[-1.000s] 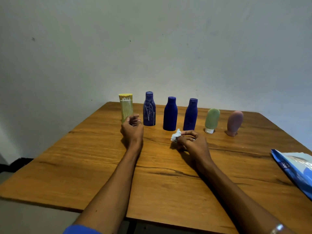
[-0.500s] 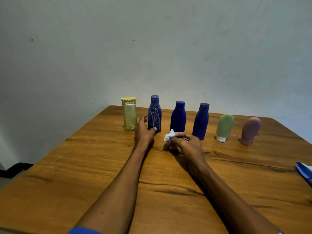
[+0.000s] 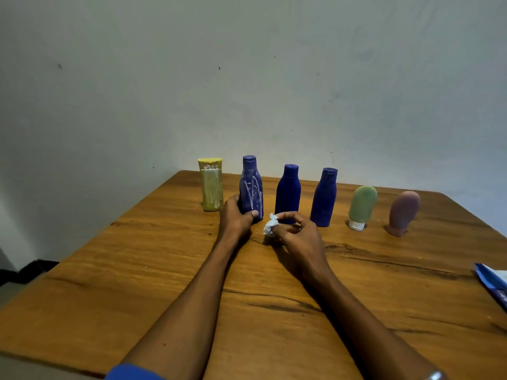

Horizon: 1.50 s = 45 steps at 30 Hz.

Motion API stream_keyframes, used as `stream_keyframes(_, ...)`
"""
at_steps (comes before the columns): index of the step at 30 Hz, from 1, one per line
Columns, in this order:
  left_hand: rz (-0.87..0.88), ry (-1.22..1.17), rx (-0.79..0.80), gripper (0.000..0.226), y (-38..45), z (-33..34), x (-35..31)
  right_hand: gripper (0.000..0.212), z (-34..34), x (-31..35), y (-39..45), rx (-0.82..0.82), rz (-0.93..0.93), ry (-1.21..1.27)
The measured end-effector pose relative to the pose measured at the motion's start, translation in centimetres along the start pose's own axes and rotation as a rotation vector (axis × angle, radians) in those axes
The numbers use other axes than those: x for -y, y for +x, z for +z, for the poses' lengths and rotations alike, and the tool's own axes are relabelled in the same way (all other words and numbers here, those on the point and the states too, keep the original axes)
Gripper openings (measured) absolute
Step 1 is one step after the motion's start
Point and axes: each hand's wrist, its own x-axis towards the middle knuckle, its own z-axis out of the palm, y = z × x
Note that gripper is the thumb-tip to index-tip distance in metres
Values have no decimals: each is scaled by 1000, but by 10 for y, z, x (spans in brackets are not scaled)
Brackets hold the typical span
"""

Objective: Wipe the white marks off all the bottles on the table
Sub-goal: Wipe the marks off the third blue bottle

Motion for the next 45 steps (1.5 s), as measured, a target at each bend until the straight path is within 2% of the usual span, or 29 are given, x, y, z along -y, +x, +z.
stream_keyframes(3, -3, -15, -10, 51, -18, -5, -3, 24, -1, 1, -4, -3, -17, -21)
stream_keyframes(7, 31, -28, -9, 51, -45, -14, -10, 24, -13, 0, -13, 29, 10, 76)
stream_keyframes(10, 49, -30, 104, 54, -66, -14, -18, 23, -26, -1, -22, 84, -12, 94)
stream_keyframes(15, 105, 0, 224, 58, -82, 0, -25, 26, -53, -5, -30, 11, 44, 172)
stream_keyframes(20, 86, -75, 372, 60, -94, 15, -32, 25, -77, 1, -46, -32, -126, 20)
stream_keyframes(24, 82, -137, 426, 64, -98, 21, -35, 21, -83, 6, -48, -161, -206, -76)
stream_keyframes(31, 48, -193, 382, 72, -97, 24, -32, 14, -73, 11, -53, -194, -327, -225)
stream_keyframes(34, 34, -219, 365, 65, -98, 25, -33, 10, -74, 7, -51, -197, -346, -277)
stream_keyframes(37, 22, -231, 389, 63, -100, 24, -35, 17, -75, 5, -50, -167, -337, -229)
stream_keyframes(40, 58, -159, 433, 64, -102, 26, -33, 33, -80, 10, -48, -247, -406, -271)
stream_keyframes(43, 63, -148, 443, 63, -104, 28, -34, 30, -85, 14, -50, -301, -432, -301)
stream_keyframes(45, 49, -178, 412, 58, -104, 28, -35, 30, -85, 14, -54, -261, -442, -341)
